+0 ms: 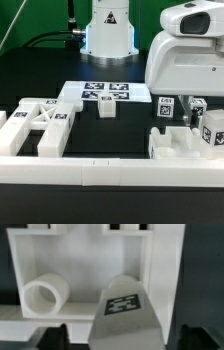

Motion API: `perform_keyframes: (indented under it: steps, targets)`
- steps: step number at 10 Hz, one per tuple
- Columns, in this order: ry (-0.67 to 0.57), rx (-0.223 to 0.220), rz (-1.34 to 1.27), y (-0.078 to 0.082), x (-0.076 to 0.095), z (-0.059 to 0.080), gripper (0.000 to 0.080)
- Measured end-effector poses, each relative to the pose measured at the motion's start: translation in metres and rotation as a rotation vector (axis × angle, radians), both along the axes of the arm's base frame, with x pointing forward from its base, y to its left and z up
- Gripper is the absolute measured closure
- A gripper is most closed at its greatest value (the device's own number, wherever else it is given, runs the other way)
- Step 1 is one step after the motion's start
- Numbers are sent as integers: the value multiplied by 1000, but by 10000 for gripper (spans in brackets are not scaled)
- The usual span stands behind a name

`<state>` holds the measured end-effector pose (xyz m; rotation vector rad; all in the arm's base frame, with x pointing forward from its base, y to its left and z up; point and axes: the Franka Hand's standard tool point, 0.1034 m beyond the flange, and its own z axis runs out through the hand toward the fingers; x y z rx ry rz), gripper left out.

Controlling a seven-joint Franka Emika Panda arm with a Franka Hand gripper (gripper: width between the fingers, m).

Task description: Assemble chair

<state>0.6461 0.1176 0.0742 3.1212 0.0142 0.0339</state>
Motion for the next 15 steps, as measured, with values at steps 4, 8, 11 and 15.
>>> perform_keyframes:
  steps: [4,8,11,15]
  targets:
    - [-8,3,-58,0,1,0,513]
    - [-10,3,-395,-8,0,0,513]
    - [-9,-4,-455,-13,-1,0,503]
    - [-28,12,-210,-24,-10,28,181]
